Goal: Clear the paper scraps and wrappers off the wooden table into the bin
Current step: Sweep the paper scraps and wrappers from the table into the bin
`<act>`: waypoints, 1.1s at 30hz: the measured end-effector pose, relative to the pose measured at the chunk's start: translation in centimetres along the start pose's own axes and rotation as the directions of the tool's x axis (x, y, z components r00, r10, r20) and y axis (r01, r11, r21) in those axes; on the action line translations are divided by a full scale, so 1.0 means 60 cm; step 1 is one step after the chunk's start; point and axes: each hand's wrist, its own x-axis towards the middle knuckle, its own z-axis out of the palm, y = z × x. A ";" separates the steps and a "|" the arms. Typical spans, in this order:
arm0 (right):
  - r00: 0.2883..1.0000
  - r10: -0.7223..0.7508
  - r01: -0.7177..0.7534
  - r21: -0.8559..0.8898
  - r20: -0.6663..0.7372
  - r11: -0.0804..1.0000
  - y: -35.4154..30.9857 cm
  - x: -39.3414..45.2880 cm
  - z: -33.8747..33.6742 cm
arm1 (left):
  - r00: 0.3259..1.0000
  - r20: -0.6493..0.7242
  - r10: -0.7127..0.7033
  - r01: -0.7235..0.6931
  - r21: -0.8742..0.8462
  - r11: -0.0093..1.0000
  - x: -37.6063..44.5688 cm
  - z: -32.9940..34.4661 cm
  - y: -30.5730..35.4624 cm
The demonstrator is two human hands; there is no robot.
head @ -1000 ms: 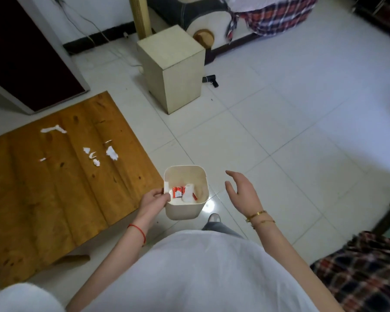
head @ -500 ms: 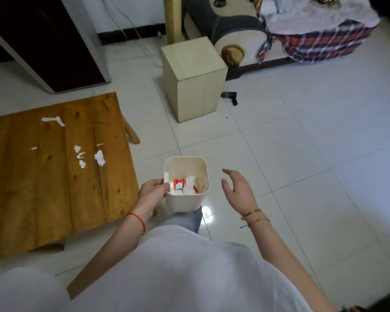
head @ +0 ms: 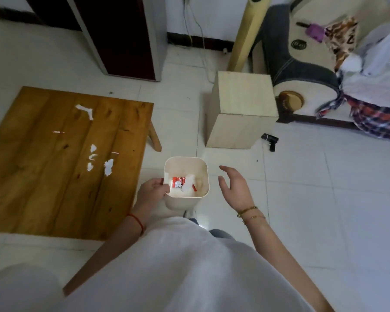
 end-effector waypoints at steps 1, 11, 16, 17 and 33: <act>0.999 -0.034 0.034 -0.004 0.022 0.999 -0.005 0.029 -0.006 | 1.000 -0.019 -0.010 0.010 -0.009 1.000 0.005 0.002 0.011; 0.880 -0.344 0.374 -0.031 0.329 0.927 -0.067 0.288 0.012 | 0.941 -0.274 -0.198 0.119 -0.279 0.953 0.051 0.015 0.053; 0.709 -0.470 0.568 -0.030 0.526 0.822 -0.100 0.406 0.043 | 0.864 -0.361 -0.351 0.155 -0.473 0.867 0.075 0.043 0.057; 0.661 -0.495 0.610 -0.020 0.564 0.792 -0.106 0.429 0.049 | 0.845 -0.374 -0.382 0.155 -0.513 0.844 0.082 0.052 0.059; 0.060 -0.549 0.886 0.209 0.834 0.414 -0.254 0.580 0.279 | 0.602 -0.392 -0.695 0.022 -0.863 0.505 0.195 0.132 0.030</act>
